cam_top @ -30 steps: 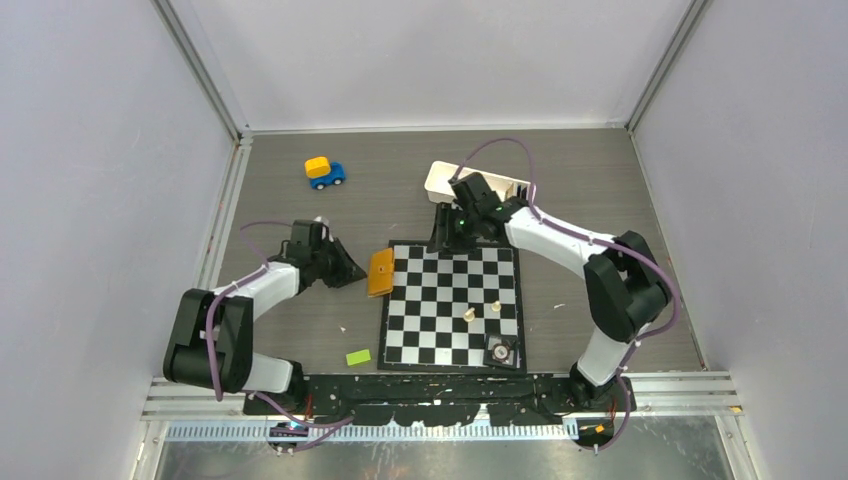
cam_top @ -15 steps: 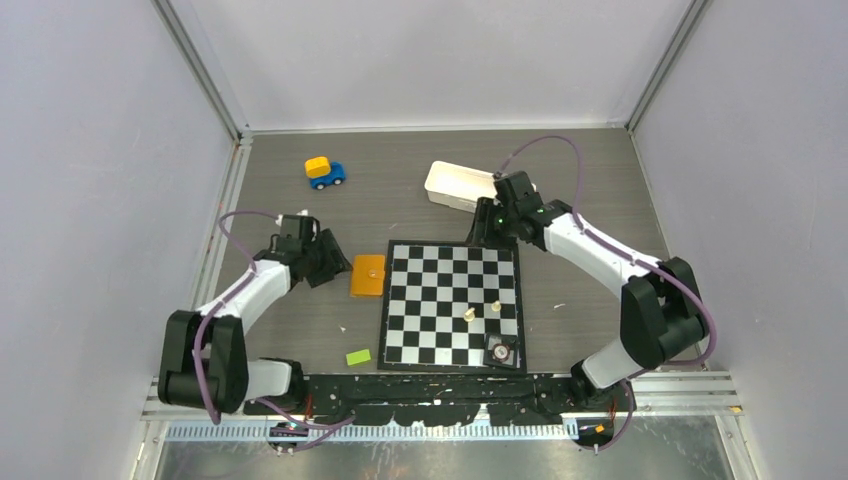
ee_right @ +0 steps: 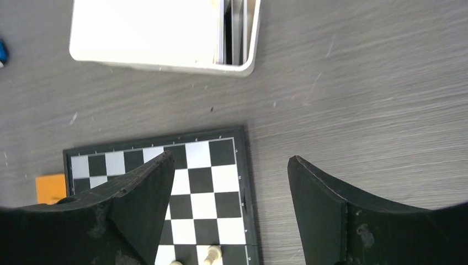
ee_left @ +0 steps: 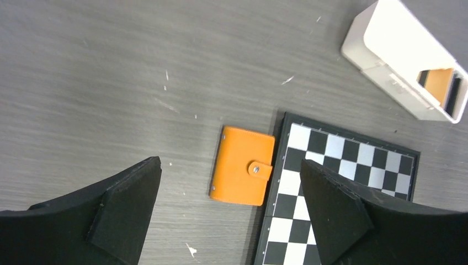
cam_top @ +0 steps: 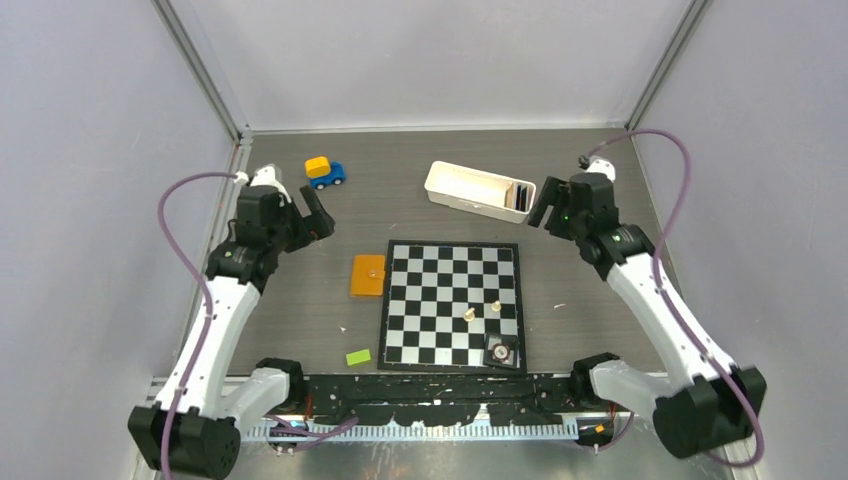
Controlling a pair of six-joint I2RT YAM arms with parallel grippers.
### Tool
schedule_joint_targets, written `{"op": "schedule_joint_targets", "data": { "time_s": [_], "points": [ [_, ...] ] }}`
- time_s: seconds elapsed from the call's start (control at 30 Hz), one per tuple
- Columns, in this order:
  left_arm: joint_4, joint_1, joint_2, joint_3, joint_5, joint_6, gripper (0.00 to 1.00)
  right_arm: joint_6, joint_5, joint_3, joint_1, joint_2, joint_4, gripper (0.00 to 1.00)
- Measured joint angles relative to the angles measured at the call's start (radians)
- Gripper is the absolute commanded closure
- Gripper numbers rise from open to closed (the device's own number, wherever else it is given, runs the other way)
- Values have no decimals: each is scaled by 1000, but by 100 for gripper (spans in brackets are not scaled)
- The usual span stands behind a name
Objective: Put the credit cards into the card holder
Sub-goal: Reset both arms
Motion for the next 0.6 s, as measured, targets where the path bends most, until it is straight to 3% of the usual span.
{"op": "schedule_joint_targets", "data": {
  "time_s": [0.13, 0.3, 0.47, 0.6],
  "points": [
    [-61, 2, -74, 100, -13, 90, 0, -53, 117, -29, -3, -180, 16, 16],
    [-66, 2, -222, 57, -61, 183, 0, -97, 204, -105, -3, -318, 68, 16],
    [-79, 2, -343, -31, -119, 228, 0, -114, 237, -154, -3, -354, 82, 16],
    [-76, 2, -345, -31, -134, 237, 0, -124, 247, -154, -3, -354, 93, 16]
  ]
}}
